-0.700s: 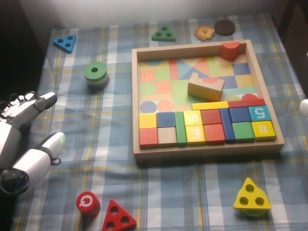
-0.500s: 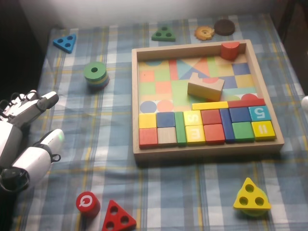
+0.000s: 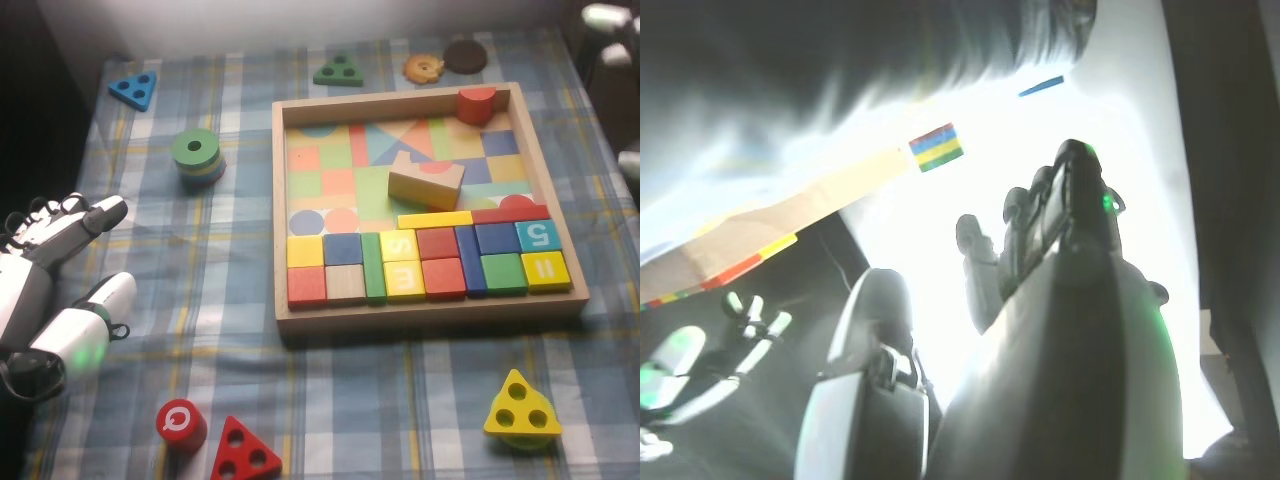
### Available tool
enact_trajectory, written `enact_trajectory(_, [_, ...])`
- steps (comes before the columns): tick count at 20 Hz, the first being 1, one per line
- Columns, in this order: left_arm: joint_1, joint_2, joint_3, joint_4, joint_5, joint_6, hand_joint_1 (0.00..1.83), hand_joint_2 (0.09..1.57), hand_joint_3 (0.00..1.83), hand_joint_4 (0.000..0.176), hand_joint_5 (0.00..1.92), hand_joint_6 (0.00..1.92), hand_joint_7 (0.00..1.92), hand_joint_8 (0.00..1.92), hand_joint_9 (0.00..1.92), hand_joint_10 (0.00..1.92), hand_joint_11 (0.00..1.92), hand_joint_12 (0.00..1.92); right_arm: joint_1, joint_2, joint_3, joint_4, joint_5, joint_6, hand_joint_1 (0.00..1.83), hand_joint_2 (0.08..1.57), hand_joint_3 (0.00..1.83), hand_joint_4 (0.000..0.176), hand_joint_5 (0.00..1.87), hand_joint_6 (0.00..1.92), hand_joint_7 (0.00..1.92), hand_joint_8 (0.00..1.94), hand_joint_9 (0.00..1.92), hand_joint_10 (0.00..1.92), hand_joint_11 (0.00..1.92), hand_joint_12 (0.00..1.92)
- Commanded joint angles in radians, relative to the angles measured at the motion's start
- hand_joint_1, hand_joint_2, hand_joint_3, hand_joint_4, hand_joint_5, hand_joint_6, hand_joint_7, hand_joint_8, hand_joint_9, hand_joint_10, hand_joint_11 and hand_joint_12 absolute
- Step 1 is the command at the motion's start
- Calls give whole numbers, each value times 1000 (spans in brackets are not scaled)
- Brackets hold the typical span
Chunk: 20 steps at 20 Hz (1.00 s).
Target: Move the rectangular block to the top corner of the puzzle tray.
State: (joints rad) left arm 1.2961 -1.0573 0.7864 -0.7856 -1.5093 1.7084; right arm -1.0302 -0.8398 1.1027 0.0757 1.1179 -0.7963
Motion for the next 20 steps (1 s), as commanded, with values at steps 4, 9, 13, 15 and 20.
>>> enact_trajectory(4, [-9, -2, 10, 46, -97, -4, 633, 1398, 2, 56, 437, 0, 180, 2, 54, 1, 0, 0, 230, -15, 144, -377, -205, 377, 1396, 1090, 0, 0, 425, 32, 1227, 1941, 1463, 1921, 1473, 1921])
enact_trajectory(9, [-9, -2, 14, 43, -98, -4, 704, 1384, 0, 42, 456, 7, 192, 5, 62, 5, 0, 0, 472, -54, 186, -814, -424, 562, 1641, 1062, 0, 0, 553, 26, 1470, 1941, 1628, 1921, 1631, 1921])
enact_trajectory(13, [-7, -2, 15, 42, -90, -4, 684, 1389, 0, 51, 448, 2, 187, 2, 58, 4, 0, 0, 564, -140, 270, -1159, -467, 856, 1829, 1082, 4, 0, 546, 7, 1434, 1941, 1610, 1921, 1639, 1921])
enact_trajectory(15, [-7, -3, 16, 43, -87, -3, 650, 1395, 2, 65, 437, 1, 181, 1, 56, 3, 0, 0, 599, -168, 292, -1286, -477, 944, 1831, 1111, 11, 0, 530, 4, 1350, 1941, 1566, 1921, 1598, 1921])
enact_trajectory(20, [-7, -1, 18, 49, -79, -3, 655, 1394, 0, 62, 439, 2, 178, 2, 55, 4, 0, 0, 675, -207, 311, -1539, -486, 1110, 1787, 1099, 0, 0, 539, 11, 1425, 1941, 1599, 1921, 1627, 1921])
